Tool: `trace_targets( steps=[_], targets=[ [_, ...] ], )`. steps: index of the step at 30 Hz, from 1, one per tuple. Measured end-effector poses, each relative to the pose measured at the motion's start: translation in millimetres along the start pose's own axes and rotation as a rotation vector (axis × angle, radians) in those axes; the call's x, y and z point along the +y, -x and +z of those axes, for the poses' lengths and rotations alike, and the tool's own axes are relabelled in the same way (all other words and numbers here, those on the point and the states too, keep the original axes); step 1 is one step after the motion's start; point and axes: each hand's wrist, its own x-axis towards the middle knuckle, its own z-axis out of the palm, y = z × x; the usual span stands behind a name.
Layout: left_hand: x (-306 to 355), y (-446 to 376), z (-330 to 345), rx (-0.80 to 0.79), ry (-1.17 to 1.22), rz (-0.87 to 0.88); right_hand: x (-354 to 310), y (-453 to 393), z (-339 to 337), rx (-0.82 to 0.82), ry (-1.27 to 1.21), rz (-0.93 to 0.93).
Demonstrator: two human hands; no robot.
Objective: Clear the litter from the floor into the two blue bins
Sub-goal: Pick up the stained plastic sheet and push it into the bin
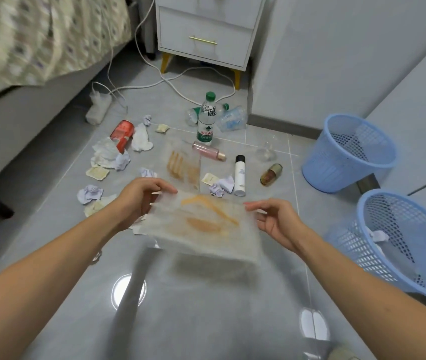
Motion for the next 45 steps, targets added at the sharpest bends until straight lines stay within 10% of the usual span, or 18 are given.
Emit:
trace_targets(
  steps=[9,17,24,45],
  targets=[
    [28,11,18,-0.159,-0.355,0.240,-11,-3,49,-0.335,0.840,-0.014],
    [38,5,-4,0.185,-0.310,0.125,-6,-3,54,-0.174,0.534,-0.065],
    [3,13,4,-0.210,-0.139,-0.112,-1,-1,55,-0.070,0.275,-0.136],
    [10,12,22,-0.023,-0.035,0.106,-17,16,49,-0.311,-0.034,-0.012]
  ],
)
